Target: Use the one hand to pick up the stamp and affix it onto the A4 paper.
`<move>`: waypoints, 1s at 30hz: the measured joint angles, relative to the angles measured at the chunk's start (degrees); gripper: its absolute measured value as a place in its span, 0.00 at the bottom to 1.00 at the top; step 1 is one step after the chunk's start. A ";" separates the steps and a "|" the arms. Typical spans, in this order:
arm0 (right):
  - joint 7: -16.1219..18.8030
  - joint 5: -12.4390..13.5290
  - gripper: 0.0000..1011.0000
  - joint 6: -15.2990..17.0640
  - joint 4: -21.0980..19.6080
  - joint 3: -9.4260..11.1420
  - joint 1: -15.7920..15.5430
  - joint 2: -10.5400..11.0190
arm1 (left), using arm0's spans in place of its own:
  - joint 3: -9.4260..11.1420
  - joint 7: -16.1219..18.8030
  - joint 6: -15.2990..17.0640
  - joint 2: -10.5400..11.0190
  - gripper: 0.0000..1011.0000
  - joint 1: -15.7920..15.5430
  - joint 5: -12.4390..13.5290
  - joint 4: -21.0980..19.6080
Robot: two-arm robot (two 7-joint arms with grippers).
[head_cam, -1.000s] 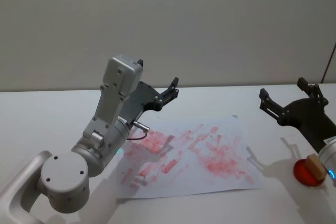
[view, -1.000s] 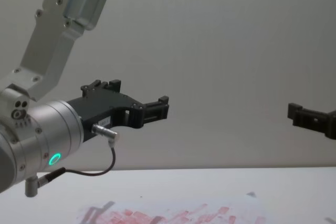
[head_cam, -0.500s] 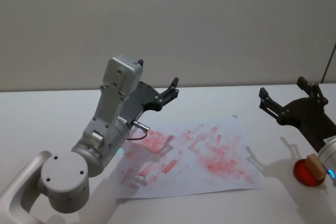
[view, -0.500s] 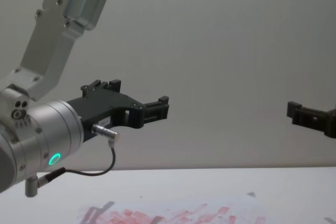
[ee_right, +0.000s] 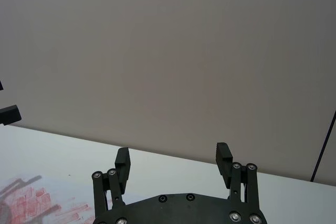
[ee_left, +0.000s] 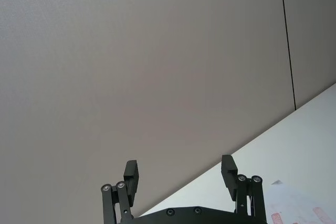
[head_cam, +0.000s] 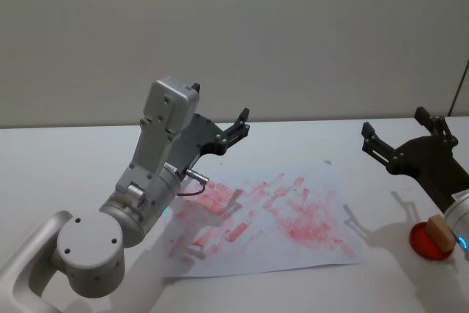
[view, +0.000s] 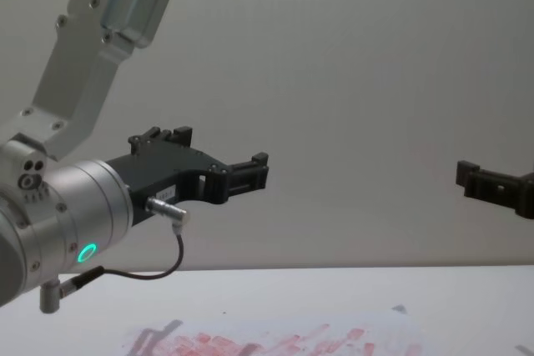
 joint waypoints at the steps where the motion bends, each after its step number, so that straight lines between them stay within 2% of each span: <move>1: 0.00 0.01 0.99 0.00 0.00 0.00 0.00 0.00 | 0.00 0.00 0.00 0.00 0.99 0.00 0.00 0.00; 16: 0.06 0.21 0.99 0.00 -0.13 0.16 -0.18 0.21 | 0.00 0.00 0.00 0.00 0.99 0.00 0.00 0.00; 22: -0.29 0.67 0.99 0.07 -1.20 0.74 -1.23 1.09 | 0.00 0.00 0.00 0.00 0.99 0.00 0.00 0.00; 30: -2.47 1.57 0.99 1.48 -3.92 1.96 -4.47 3.33 | 0.00 0.00 0.00 0.00 0.99 0.00 0.00 0.00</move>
